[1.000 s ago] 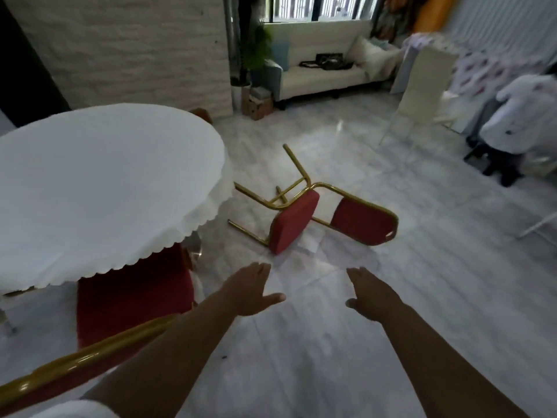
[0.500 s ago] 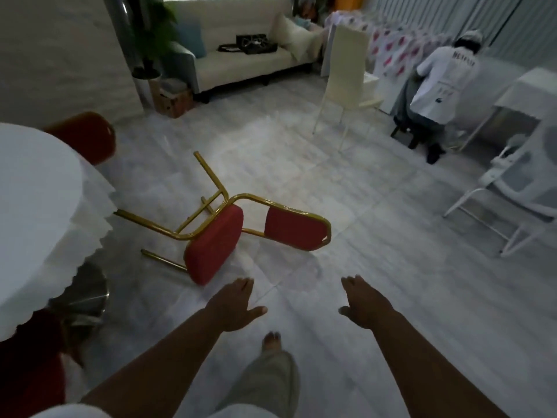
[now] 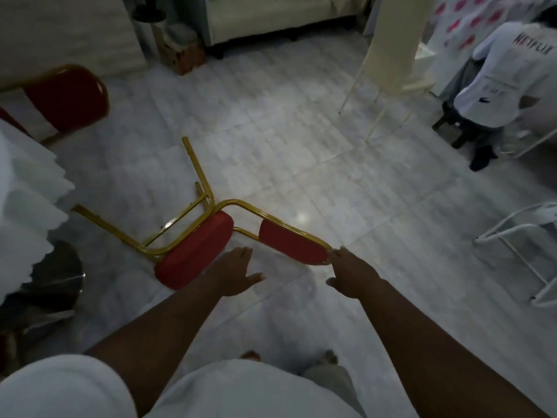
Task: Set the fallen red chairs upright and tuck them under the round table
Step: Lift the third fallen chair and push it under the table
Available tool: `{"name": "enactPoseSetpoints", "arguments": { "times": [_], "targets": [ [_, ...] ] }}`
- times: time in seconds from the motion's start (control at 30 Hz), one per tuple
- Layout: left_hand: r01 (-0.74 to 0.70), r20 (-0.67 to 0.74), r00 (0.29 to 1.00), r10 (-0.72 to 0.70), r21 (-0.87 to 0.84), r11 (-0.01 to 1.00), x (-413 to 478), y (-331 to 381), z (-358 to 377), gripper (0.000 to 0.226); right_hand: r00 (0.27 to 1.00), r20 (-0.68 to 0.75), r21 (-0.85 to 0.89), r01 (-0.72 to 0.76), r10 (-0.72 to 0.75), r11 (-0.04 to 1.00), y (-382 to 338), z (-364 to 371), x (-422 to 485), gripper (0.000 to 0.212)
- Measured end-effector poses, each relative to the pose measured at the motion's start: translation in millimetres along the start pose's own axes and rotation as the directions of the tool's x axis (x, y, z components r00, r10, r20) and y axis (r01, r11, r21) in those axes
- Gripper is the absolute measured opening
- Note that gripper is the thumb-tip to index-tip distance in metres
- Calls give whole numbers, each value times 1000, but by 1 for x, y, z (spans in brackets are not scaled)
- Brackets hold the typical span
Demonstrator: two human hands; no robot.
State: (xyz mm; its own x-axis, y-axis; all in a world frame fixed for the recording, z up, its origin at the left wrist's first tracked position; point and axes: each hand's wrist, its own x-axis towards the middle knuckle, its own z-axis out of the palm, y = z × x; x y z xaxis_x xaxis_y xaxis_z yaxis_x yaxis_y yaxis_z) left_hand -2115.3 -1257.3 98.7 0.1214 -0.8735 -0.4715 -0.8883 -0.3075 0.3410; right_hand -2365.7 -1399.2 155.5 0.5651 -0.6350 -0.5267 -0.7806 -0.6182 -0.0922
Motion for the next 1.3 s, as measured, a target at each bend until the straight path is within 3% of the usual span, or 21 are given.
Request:
{"name": "enactPoseSetpoints", "arguments": {
  "times": [0.13,0.27,0.37,0.43,0.5,0.57,0.67,0.77,0.83,0.93,1.0,1.07,1.13,1.17,1.23,1.27,1.3],
  "targets": [
    [109,-58,992,-114,-77,991,49,-2,-11,89,984,53,-83,176,-172,981,22,-31,93,65],
    [300,-96,942,-322,-186,936,86,7,-3,95,918,167,-199,390,-361,899,34,-51,183,56],
    [461,-24,862,-506,-378,803,97,34,12,95,836,298,-254,534,-460,806,42,-60,233,54],
    [535,21,806,-592,-455,712,103,55,28,109,743,418,-291,655,-523,698,47,-62,262,53],
    [592,79,755,-651,-508,626,108,79,41,117,671,513,-315,728,-536,609,51,-63,289,52],
    [622,137,716,-684,-570,537,113,102,58,115,643,562,-336,753,-520,567,56,-59,314,54],
    [655,188,646,-739,-633,412,124,128,88,109,518,652,-335,852,-553,402,58,-38,344,46],
    [665,217,601,-770,-670,330,141,147,130,90,503,712,-378,863,-490,336,60,0,373,40],
    [639,192,595,-780,-702,314,156,154,164,105,528,740,-432,848,-416,307,66,35,394,43],
    [615,255,583,-771,-758,215,182,158,217,124,450,805,-480,877,-386,21,84,92,425,42],
    [612,282,563,-777,-774,162,201,161,249,117,317,823,-427,892,-471,-146,100,125,444,40],
    [597,295,550,-782,-793,122,218,166,274,97,159,890,-330,872,-428,-363,110,154,454,39],
    [587,316,527,-789,-807,69,235,172,302,85,144,941,-297,789,-307,-539,119,182,464,38],
    [584,319,523,-791,-810,60,244,176,314,86,185,951,-302,738,-249,-603,120,192,467,39],
    [586,360,535,-764,-810,29,264,184,332,90,315,943,-313,717,-110,-623,136,225,483,52],
    [595,384,536,-751,-804,14,274,188,336,93,318,931,-347,619,-179,-705,151,245,502,60],
    [605,401,525,-750,-796,-2,284,193,337,99,249,930,-366,556,-271,-746,171,265,528,67]
  ]
}}
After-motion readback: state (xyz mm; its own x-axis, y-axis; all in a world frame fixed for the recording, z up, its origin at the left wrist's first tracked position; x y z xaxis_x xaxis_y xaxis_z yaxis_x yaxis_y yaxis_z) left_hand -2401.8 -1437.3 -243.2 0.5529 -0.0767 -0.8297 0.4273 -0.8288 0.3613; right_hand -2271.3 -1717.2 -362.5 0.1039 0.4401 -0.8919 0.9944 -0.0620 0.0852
